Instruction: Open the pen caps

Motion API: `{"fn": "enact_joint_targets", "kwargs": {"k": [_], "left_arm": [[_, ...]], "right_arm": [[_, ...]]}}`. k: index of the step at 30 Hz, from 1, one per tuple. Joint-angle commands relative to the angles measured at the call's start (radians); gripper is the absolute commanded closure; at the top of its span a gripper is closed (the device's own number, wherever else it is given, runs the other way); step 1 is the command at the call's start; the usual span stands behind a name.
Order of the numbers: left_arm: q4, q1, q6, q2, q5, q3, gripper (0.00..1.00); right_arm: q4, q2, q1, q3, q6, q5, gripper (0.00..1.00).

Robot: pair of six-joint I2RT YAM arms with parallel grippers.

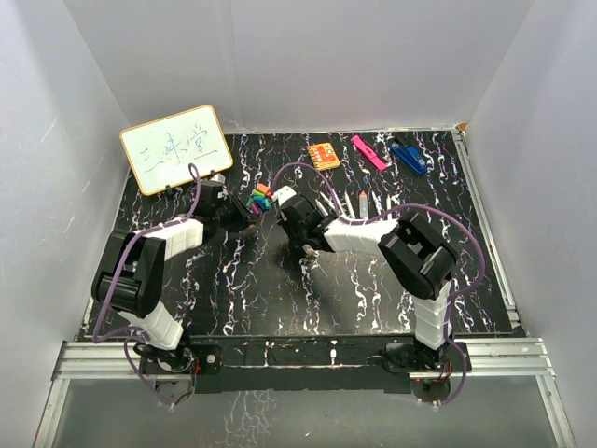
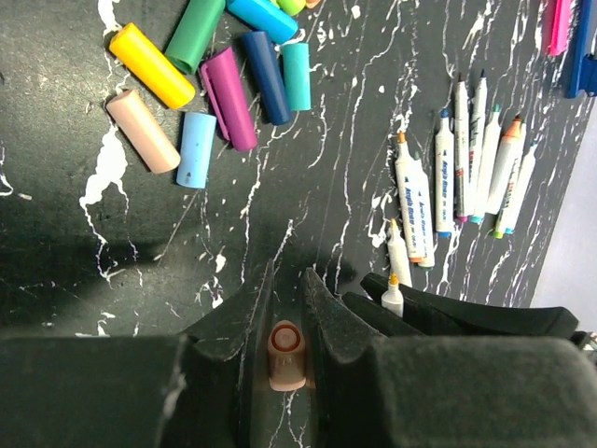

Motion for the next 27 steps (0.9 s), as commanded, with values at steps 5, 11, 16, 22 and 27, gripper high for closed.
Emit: {"fn": "enact_joint_targets", "kwargs": {"k": [5,11,16,22,27], "left_arm": [[0.031,0.002,-0.003,0.062,0.031,0.004,1.0],[0.015,0.001,0.013,0.097,0.018,0.036,1.0],[0.023,0.002,0.008,0.132,0.017,0.058,1.0],[0.027,0.002,0.001,0.166,0.014,0.085,1.0],[0.012,0.001,0.006,0.188,0.015,0.114,1.0]], "right_arm": [[0.077,0.018,-0.019,0.061,-0.02,-0.011,0.98],[0.078,0.027,-0.026,0.075,-0.025,-0.014,0.76],[0.079,0.024,-0.028,0.088,-0.027,-0.013,0.62],[0.089,-0.054,-0.028,0.071,-0.025,0.017,0.46],[0.11,-0.21,-0.027,0.001,-0.018,0.064,0.37]]}}
